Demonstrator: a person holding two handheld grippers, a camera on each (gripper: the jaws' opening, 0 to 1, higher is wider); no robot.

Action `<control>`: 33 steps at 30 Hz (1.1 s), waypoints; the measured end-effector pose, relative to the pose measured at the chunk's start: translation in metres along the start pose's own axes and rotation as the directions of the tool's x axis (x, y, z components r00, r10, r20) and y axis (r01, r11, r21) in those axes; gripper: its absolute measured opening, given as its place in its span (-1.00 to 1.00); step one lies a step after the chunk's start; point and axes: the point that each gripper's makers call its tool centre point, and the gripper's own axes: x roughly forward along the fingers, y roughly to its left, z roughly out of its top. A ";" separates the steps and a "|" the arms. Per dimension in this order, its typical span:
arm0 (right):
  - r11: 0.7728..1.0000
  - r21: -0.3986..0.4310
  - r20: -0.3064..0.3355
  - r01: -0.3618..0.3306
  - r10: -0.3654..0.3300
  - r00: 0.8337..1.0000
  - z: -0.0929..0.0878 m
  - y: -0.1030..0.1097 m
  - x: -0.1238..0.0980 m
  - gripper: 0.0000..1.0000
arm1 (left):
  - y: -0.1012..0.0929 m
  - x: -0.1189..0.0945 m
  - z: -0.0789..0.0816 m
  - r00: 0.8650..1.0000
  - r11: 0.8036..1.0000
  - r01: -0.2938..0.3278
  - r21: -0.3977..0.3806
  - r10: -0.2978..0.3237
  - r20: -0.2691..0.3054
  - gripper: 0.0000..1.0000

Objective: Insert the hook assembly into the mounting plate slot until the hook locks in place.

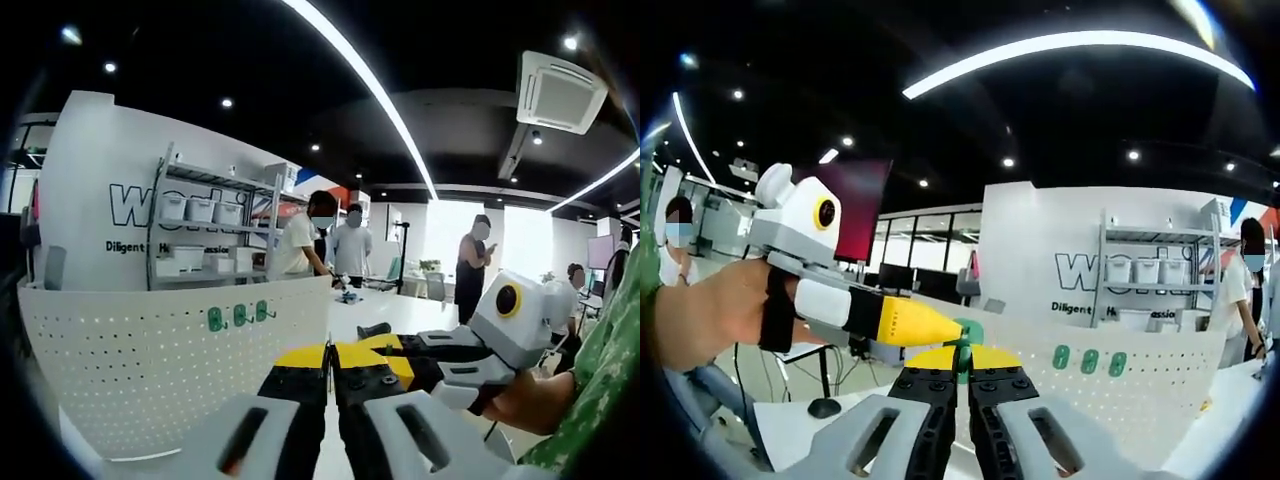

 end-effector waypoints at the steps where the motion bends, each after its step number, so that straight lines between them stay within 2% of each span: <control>1: 1.000 0.005 0.001 0.000 0.000 1.000 0.000 0.000 0.000 -0.98 | 0.000 0.000 0.000 1.000 1.000 0.001 0.000 -0.001 0.000 -0.96; 10: 1.000 0.012 0.000 0.003 -0.003 1.000 -0.002 -0.003 0.002 -0.98 | 0.001 0.003 -0.001 1.000 1.000 0.013 0.014 -0.013 -0.004 -0.95; 25: 1.000 0.014 0.001 0.008 -0.008 1.000 -0.002 -0.005 0.002 -0.98 | -0.006 0.004 -0.001 0.998 0.998 0.060 0.030 -0.060 -0.003 -0.75; 33: 1.000 0.011 0.000 0.007 -0.007 1.000 -0.002 -0.004 0.002 -0.99 | -0.007 0.003 -0.001 0.998 0.997 0.062 0.047 -0.061 -0.007 -0.73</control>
